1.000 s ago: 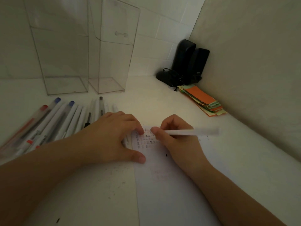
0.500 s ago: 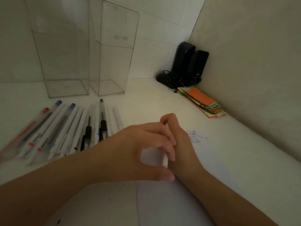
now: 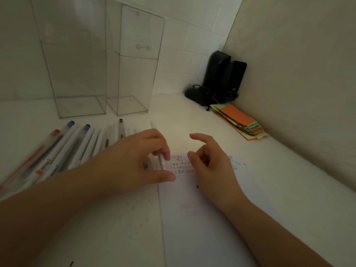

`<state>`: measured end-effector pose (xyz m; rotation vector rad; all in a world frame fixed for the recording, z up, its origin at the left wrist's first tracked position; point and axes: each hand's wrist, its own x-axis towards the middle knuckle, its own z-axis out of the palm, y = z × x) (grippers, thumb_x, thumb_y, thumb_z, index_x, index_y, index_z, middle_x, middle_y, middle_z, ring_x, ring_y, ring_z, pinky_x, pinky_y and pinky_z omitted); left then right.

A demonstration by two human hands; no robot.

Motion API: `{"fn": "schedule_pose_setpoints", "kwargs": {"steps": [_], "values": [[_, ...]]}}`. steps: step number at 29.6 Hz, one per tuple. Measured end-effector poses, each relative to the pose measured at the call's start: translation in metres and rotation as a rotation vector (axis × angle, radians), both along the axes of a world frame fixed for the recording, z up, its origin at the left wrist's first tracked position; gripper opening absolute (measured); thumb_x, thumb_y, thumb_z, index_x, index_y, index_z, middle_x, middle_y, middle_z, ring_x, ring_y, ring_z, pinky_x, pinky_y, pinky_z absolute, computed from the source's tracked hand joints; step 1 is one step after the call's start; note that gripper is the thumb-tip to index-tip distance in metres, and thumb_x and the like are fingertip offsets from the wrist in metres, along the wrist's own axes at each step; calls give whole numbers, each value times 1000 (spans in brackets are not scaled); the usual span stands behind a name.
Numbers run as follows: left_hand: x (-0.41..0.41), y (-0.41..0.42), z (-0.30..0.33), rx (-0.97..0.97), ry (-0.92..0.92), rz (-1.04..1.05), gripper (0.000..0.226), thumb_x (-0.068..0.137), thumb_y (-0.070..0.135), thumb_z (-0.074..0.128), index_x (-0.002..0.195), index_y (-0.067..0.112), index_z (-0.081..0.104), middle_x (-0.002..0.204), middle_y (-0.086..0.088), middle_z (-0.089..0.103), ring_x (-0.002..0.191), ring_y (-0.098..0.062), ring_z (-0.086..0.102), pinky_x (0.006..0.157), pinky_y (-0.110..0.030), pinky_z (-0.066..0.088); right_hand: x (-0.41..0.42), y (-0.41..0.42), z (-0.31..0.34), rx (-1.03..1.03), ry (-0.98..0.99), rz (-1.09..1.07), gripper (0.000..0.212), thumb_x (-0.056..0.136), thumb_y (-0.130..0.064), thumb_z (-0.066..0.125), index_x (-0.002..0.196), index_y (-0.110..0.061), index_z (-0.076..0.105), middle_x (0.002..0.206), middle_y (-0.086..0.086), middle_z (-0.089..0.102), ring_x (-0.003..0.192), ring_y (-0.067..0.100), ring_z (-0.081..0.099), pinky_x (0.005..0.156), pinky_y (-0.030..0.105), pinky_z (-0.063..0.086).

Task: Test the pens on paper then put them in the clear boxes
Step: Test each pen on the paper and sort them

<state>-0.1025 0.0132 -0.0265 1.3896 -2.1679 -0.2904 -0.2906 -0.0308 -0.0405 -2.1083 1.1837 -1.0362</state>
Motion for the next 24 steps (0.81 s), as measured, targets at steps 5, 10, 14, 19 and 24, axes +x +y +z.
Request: {"fn": "schedule_pose_setpoints", "kwargs": {"steps": [5,10,14,19,24], "values": [[8,-7,-12,-32,-201,77,51,62,82,27,89,43,47,96,22,47,82,0,42,69,-11,26,-1,-2,2,70,-62,-30,22,91,-14,53,106,-30,52,58,-4,45,52,0,47,54,8,40],[9,-6,-13,-80,-292,207,62,61,86,9,81,40,44,87,19,49,86,-8,41,82,-27,25,-2,-3,3,137,-121,-73,18,91,-15,53,104,-28,55,57,-5,44,50,-1,44,53,7,38],[-2,1,-2,-257,-373,181,50,80,68,23,75,33,57,77,13,62,77,-13,56,79,-37,42,-6,-8,4,280,-265,-135,17,91,-19,53,104,-29,59,57,-8,48,50,0,44,57,16,38],[-48,31,9,-12,-412,-133,54,77,69,26,114,35,48,120,15,48,107,-7,41,93,-28,33,-11,-8,12,458,-541,-114,16,91,-11,51,97,-22,62,52,-8,53,50,6,42,53,23,36],[-64,51,4,138,-405,-234,67,79,70,37,135,35,28,141,13,27,121,-8,28,101,-26,26,-16,-3,24,478,-584,-84,13,92,-11,51,92,-17,63,51,-4,53,50,10,41,49,22,34]]}}
